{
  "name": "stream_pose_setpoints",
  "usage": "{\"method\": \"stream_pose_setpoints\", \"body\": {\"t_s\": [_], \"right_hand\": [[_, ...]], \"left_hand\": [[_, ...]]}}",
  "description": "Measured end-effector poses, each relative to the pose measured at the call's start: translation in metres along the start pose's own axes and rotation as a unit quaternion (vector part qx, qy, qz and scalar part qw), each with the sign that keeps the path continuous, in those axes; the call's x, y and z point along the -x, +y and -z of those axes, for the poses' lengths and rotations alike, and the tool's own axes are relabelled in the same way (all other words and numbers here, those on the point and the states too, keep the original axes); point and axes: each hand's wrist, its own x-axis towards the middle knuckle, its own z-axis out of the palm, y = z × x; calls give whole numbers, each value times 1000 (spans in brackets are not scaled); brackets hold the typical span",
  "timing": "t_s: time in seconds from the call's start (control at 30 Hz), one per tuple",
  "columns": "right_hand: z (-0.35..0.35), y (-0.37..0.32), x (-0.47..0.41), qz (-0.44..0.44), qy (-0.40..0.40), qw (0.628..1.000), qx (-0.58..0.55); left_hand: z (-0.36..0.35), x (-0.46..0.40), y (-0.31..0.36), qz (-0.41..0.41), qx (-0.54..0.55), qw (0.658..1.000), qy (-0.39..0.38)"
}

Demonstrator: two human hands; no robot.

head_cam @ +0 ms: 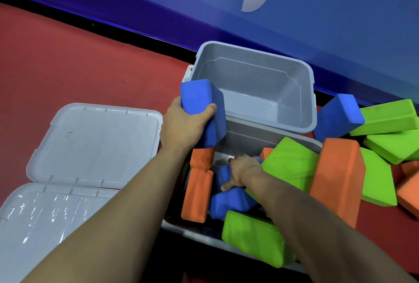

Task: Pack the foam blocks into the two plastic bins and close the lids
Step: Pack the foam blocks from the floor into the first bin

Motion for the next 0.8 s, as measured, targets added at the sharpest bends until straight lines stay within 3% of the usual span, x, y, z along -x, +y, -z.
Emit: {"method": "stream_pose_setpoints", "body": {"t_s": [0.43, 0.63, 0.8], "right_hand": [[44, 37, 5, -126, 117, 972, -163], [27, 32, -16, -134, 71, 958, -242], [7, 27, -21, -93, 36, 971, -219]], "left_hand": [[2, -1, 14, -3, -5, 1000, 27], [-1, -3, 10, 10, -3, 1000, 20], [-3, -4, 8, 5, -4, 1000, 17]]}}
